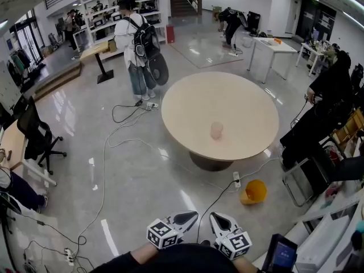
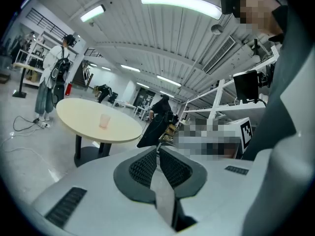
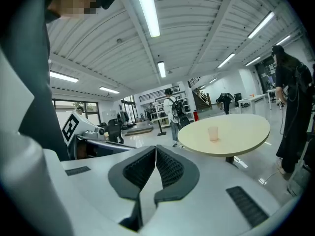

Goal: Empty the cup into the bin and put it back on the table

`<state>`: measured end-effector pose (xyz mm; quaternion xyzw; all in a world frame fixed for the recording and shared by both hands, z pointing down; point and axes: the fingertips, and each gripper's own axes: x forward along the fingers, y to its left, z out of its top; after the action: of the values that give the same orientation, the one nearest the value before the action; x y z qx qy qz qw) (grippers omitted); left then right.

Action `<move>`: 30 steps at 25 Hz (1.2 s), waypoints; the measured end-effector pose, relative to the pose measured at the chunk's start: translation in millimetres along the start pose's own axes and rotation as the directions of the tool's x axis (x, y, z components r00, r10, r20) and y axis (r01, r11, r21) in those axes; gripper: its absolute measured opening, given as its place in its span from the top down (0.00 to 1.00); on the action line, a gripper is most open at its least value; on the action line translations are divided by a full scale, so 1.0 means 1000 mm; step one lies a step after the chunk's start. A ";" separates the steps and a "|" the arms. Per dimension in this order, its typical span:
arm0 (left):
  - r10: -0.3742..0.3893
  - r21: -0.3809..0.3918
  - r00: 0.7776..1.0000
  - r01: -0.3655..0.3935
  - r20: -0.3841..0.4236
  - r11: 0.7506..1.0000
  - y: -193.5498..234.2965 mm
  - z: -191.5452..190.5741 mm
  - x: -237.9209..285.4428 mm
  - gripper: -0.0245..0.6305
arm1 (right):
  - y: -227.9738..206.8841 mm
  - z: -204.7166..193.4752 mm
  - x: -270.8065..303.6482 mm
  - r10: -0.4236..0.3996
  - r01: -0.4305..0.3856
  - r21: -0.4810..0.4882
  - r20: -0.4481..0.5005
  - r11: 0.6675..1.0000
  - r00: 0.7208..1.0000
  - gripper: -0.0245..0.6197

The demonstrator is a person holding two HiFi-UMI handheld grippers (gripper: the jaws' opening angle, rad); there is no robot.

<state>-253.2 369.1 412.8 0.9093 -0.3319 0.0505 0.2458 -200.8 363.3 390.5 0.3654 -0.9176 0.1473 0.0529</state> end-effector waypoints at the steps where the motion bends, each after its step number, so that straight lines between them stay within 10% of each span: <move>1: 0.004 -0.001 1.000 -0.004 0.002 1.000 -0.004 -0.001 0.003 0.92 | -0.003 -0.001 -0.004 0.006 -0.006 0.005 0.001 1.000 1.000 0.94; 14: 0.064 -0.019 0.998 -0.065 -0.009 0.998 -0.042 -0.019 0.035 0.92 | -0.047 -0.012 -0.045 0.012 -0.012 0.060 0.002 0.998 1.000 0.94; 30: -0.034 -0.009 0.999 0.034 -0.034 0.999 0.049 0.027 0.083 0.92 | -0.110 0.005 0.045 -0.090 0.093 0.108 -0.026 0.990 0.996 0.94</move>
<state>-222.2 275.7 430.5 0.9129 -0.3122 0.0606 0.2560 -157.5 256.6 420.3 0.4080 -0.8898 0.1986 0.0492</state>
